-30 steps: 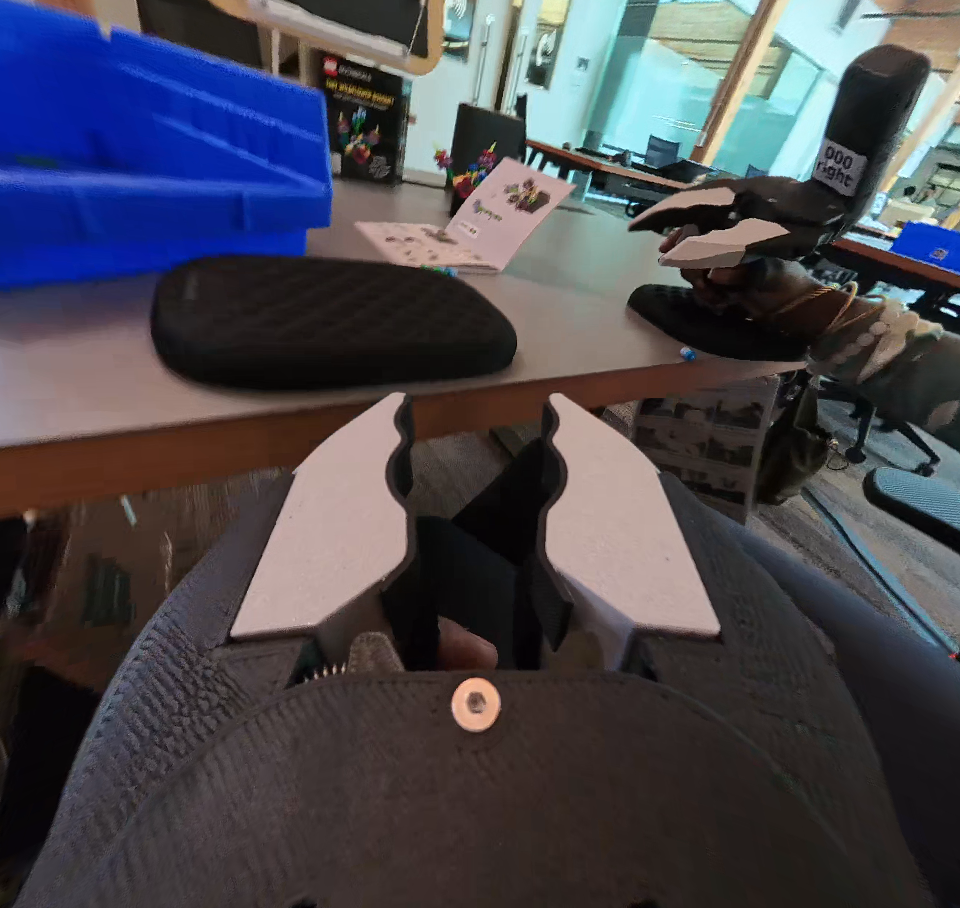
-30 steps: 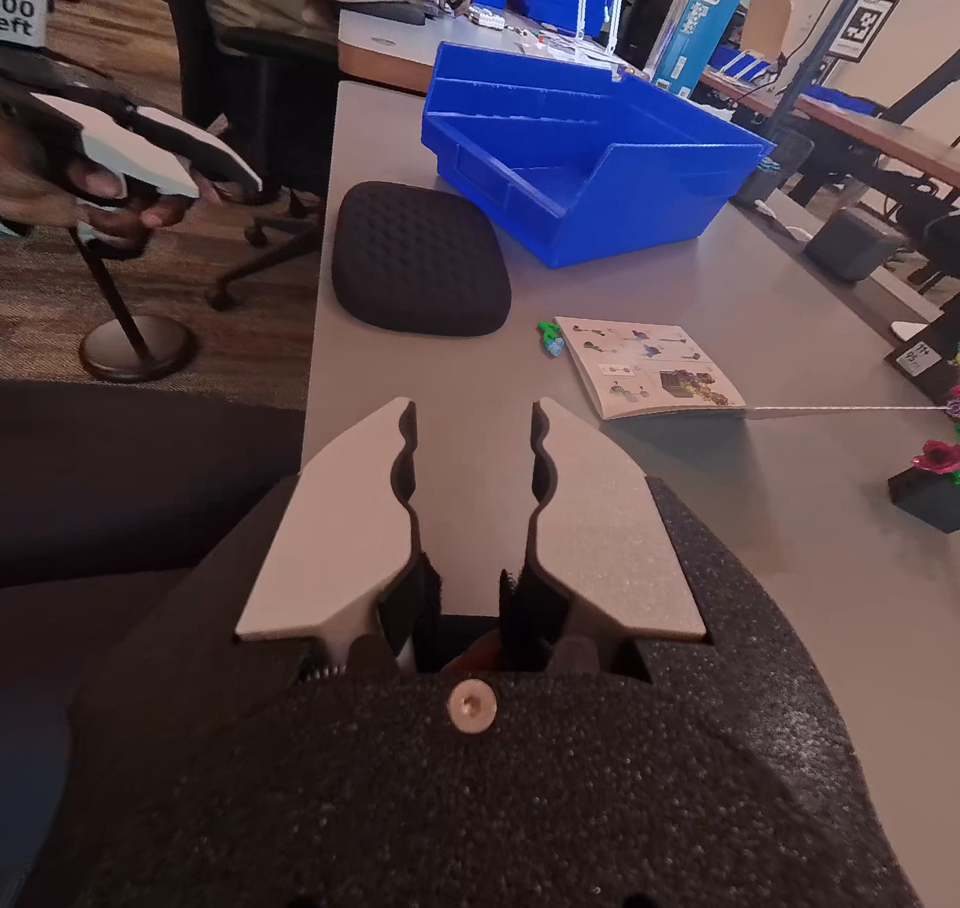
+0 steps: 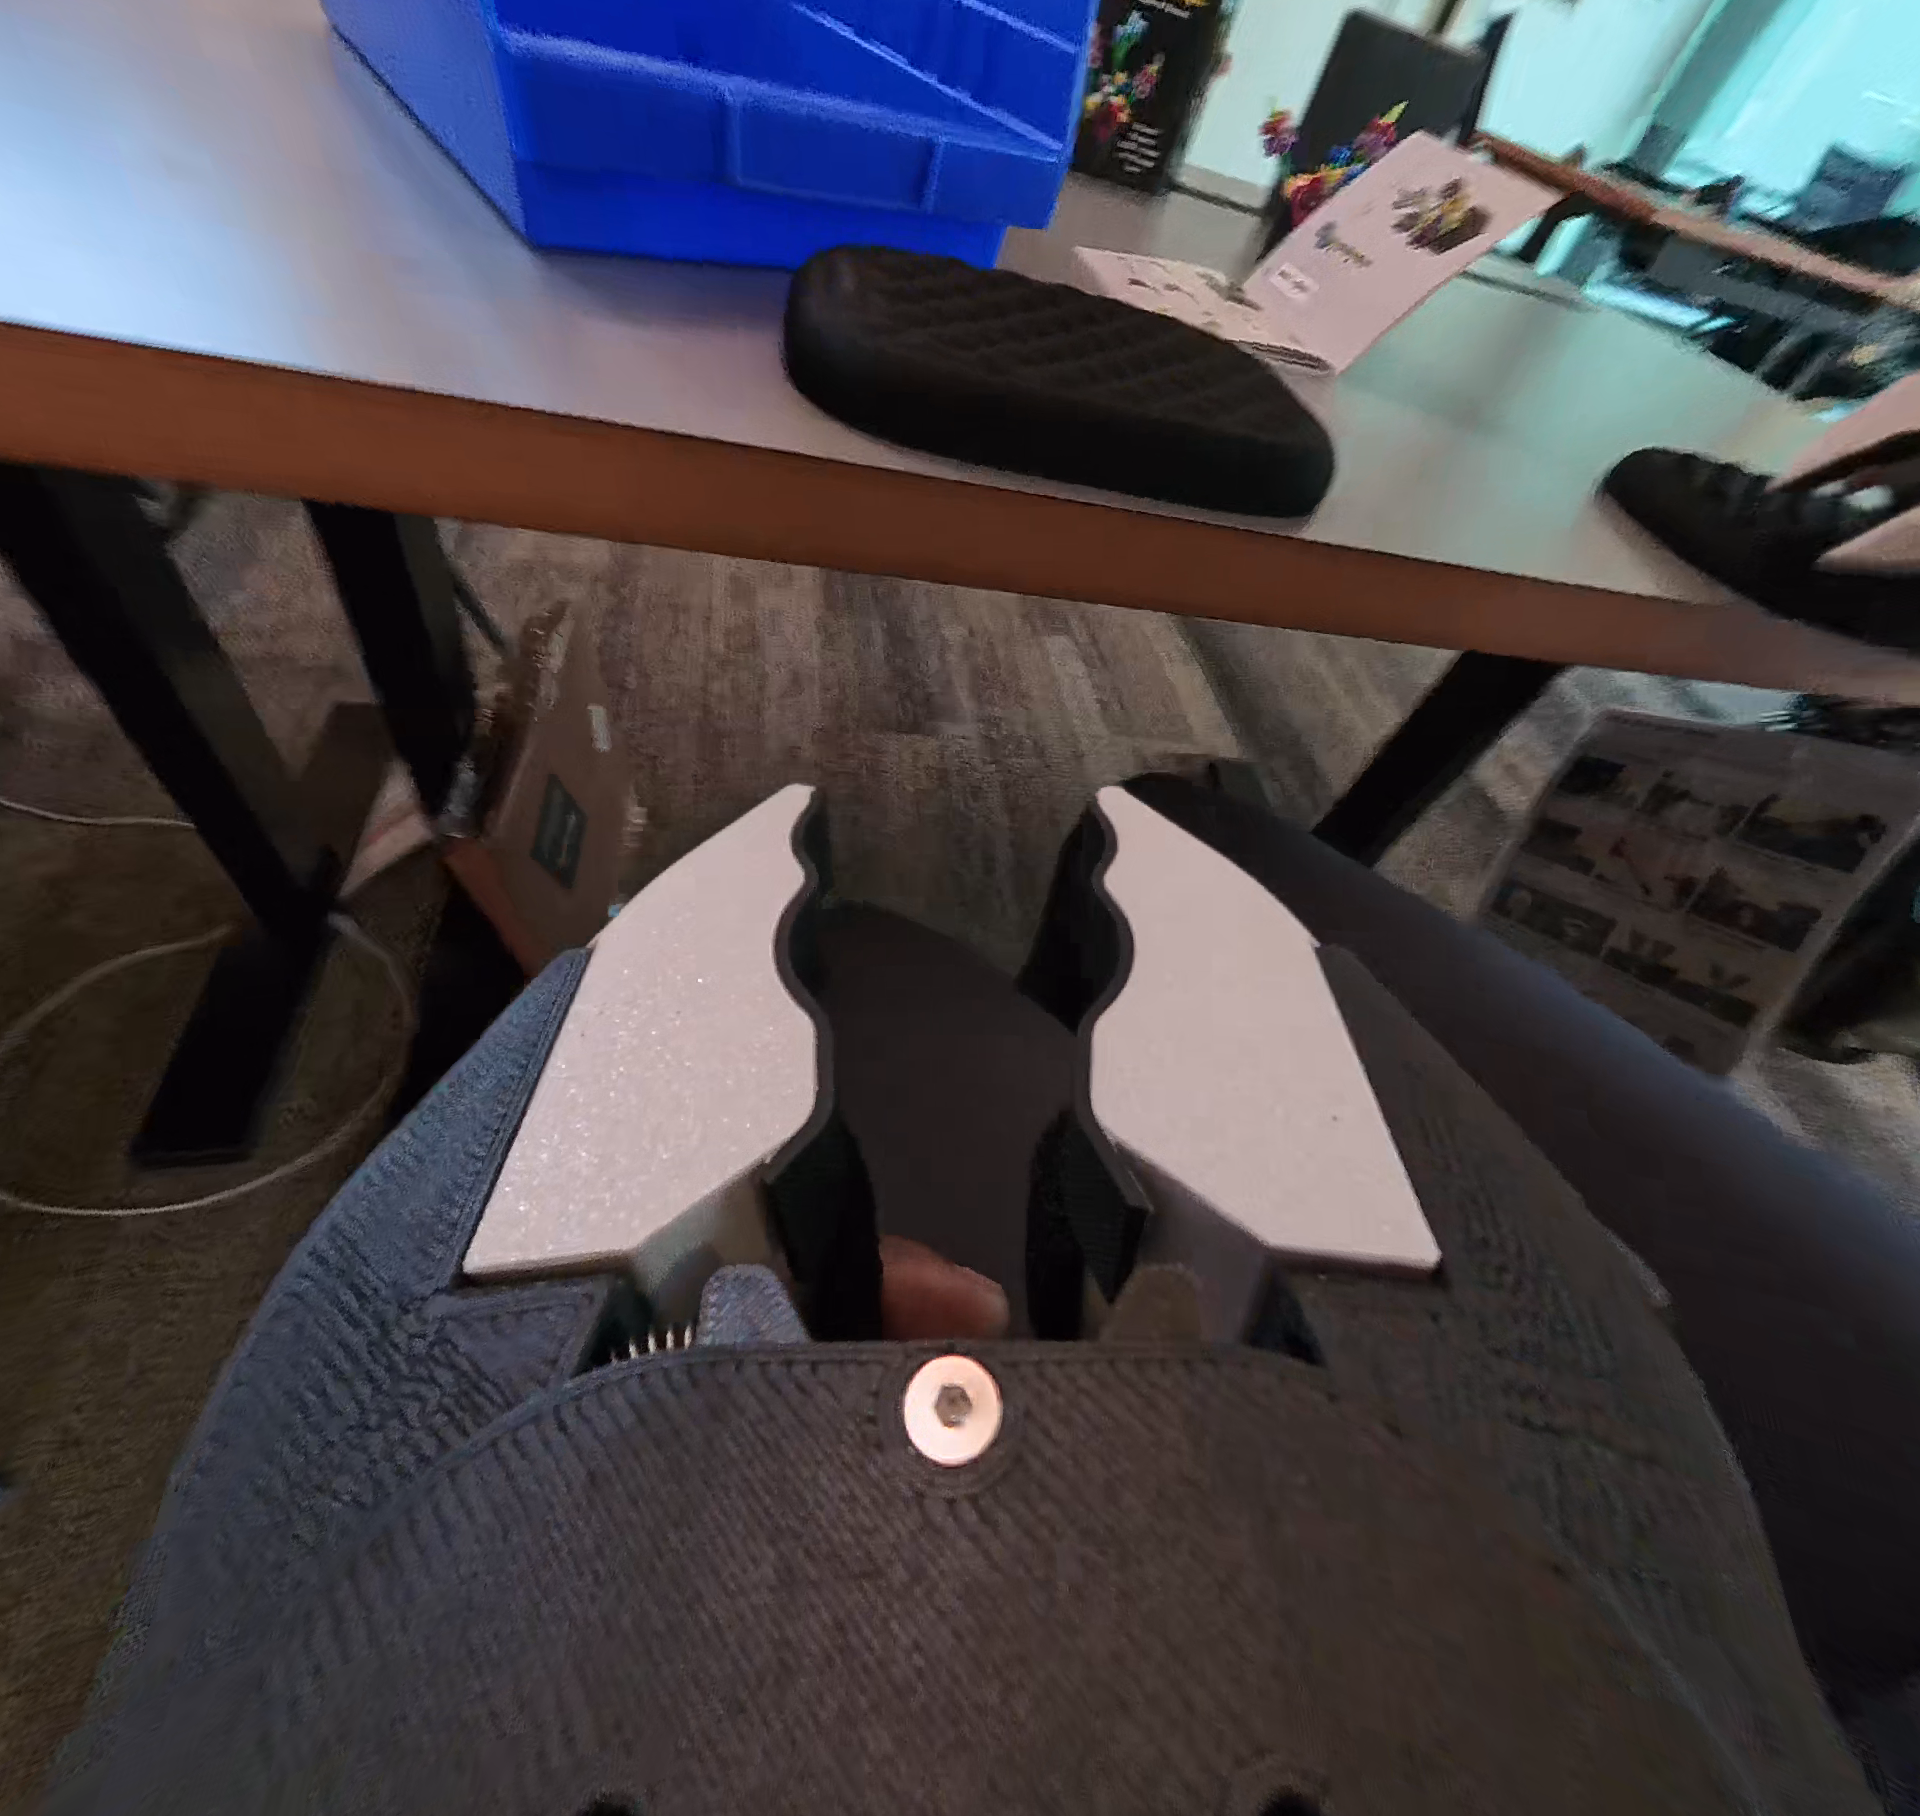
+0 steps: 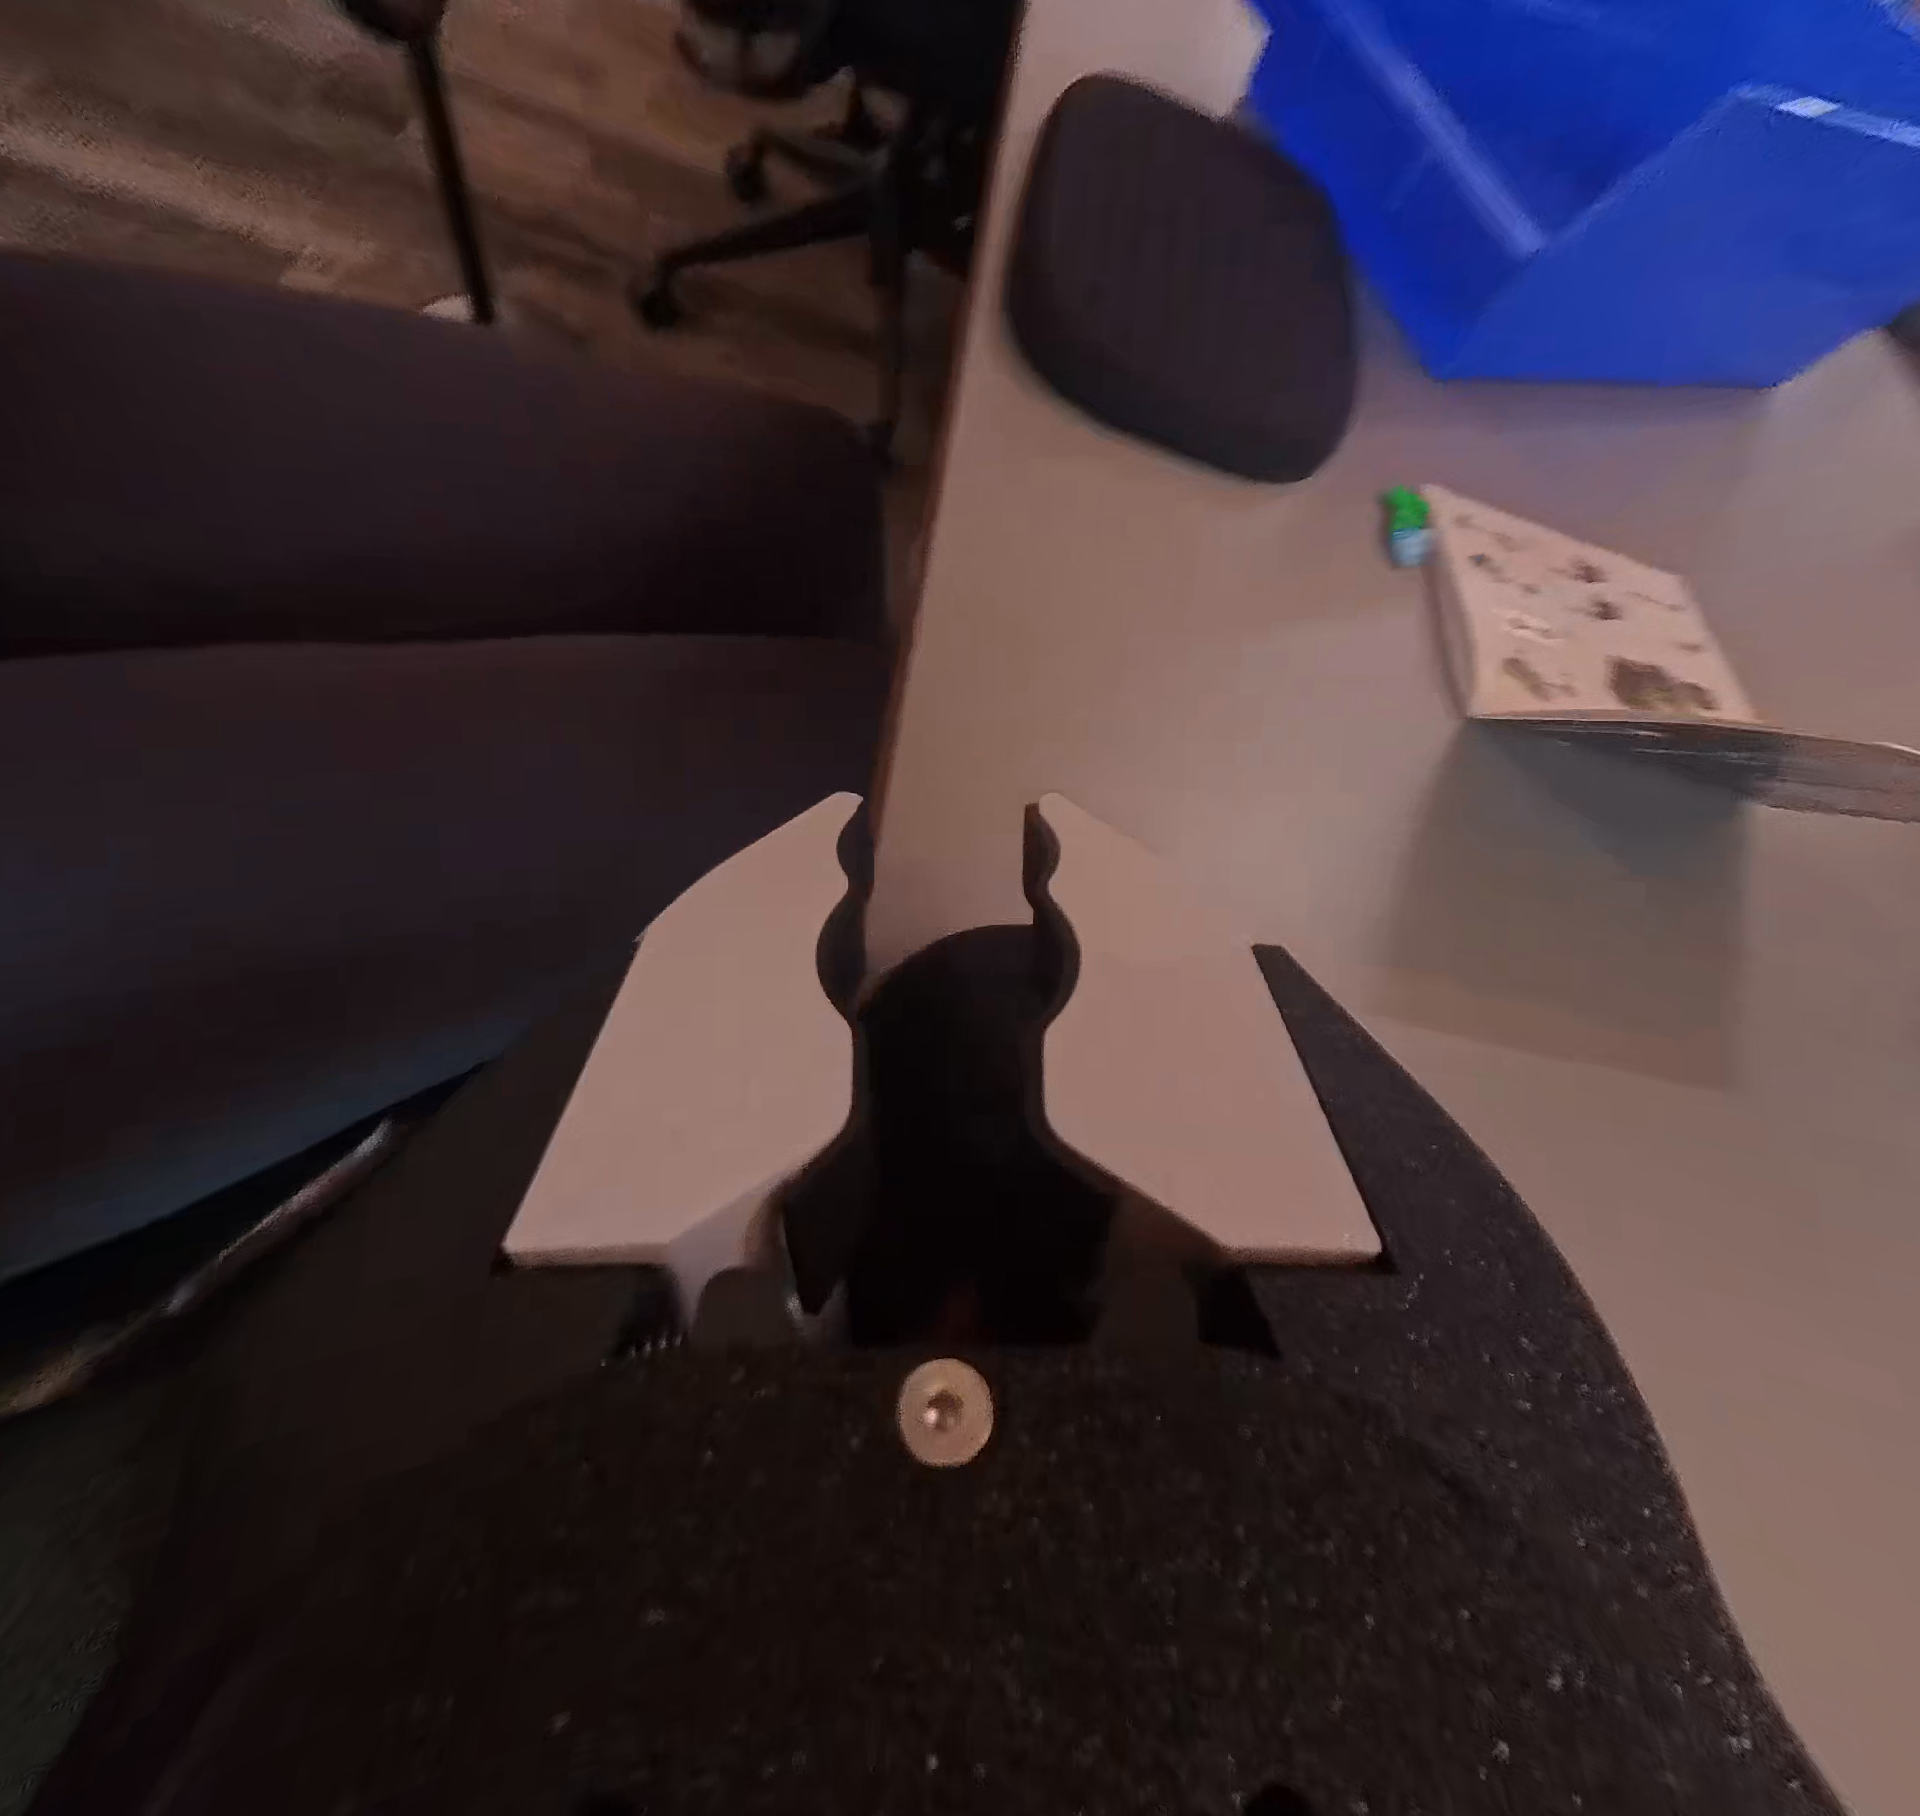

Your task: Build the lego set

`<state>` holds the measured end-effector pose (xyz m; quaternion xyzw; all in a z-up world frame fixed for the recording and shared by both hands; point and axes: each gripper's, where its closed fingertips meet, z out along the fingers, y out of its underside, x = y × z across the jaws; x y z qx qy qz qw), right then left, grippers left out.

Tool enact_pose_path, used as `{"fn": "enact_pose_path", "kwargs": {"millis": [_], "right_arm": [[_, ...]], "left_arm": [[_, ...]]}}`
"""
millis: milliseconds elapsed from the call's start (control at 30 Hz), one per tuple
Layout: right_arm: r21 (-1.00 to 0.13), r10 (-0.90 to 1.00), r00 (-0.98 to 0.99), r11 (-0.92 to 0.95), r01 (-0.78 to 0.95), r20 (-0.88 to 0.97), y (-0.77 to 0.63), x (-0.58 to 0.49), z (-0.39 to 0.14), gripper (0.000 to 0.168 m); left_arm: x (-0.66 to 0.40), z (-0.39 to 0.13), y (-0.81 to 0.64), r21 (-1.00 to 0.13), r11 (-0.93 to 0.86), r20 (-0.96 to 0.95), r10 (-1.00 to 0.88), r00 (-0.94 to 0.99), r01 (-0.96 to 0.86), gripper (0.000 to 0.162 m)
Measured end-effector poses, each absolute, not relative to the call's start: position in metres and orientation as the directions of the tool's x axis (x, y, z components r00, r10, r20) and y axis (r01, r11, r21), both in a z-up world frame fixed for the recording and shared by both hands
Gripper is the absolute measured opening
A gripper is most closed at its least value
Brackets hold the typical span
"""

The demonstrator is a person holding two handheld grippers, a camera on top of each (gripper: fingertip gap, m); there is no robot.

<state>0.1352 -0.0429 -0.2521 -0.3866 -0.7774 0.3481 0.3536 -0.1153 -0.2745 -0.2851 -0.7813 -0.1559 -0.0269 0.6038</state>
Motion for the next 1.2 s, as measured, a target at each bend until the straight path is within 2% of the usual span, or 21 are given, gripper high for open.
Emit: {"fn": "enact_pose_path", "kwargs": {"millis": [167, 300, 367, 400, 467, 567, 833, 967, 1067, 1200], "right_arm": [[-0.846, 0.884, -0.213, 0.463, 0.263, 0.417, -0.017, 0.129, -0.230, 0.028], [-0.732, 0.768, -0.074, 0.631, 0.255, 0.636, -0.009, 0.129, -0.227, 0.027], [-0.679, 0.722, -0.063, 0.674, 0.292, 0.689, -0.007, 0.128, -0.232, 0.027], [-0.678, 0.720, -0.055, 0.673, 0.297, 0.691, -0.006, 0.128, -0.232, 0.027], [-0.716, 0.749, -0.013, 0.638, 0.282, 0.662, -0.001, 0.129, -0.225, 0.026], [-0.783, 0.799, 0.057, 0.569, 0.249, 0.599, 0.008, 0.131, -0.214, 0.026], [-0.776, 0.777, 0.139, 0.562, 0.286, 0.614, 0.021, 0.132, -0.211, 0.031], [-0.804, 0.791, 0.187, 0.528, 0.273, 0.582, 0.027, 0.133, -0.206, 0.033], [-0.825, 0.809, 0.195, 0.505, 0.255, 0.555, 0.029, 0.135, -0.203, 0.036], [-0.862, 0.825, 0.250, 0.487, 0.143, 0.508, 0.029, 0.142, -0.185, 0.039]], "left_arm": [[-0.148, -0.281, -0.293, -0.961, -0.213, 0.078, 0.410, 0.909, 0.178, 0.048], [-0.163, -0.284, -0.310, -0.947, -0.250, 0.058, 0.485, 0.873, 0.202, 0.055], [-0.192, -0.284, -0.352, -0.936, -0.301, -0.063, 0.653, 0.755, 0.182, 0.056], [-0.204, -0.279, -0.379, -0.944, -0.265, -0.068, 0.738, 0.671, 0.196, 0.056], [-0.211, -0.266, -0.422, -0.972, -0.077, 0.066, 0.817, 0.572, 0.222, 0.055], [-0.217, -0.257, -0.458, -0.958, 0.141, 0.256, 0.817, 0.516, 0.251, 0.055], [-0.217, -0.262, -0.452, -0.969, 0.078, 0.201, 0.798, 0.568, 0.234, 0.055], [-0.212, -0.274, -0.453, -0.961, 0.034, 0.200, 0.775, 0.599, 0.276, 0.079], [-0.203, -0.284, -0.459, -0.945, -0.001, 0.210, 0.762, 0.613, 0.326, 0.090], [-0.191, -0.293, -0.479, -0.936, -0.035, 0.191, 0.787, 0.586, 0.351, 0.118]]}}
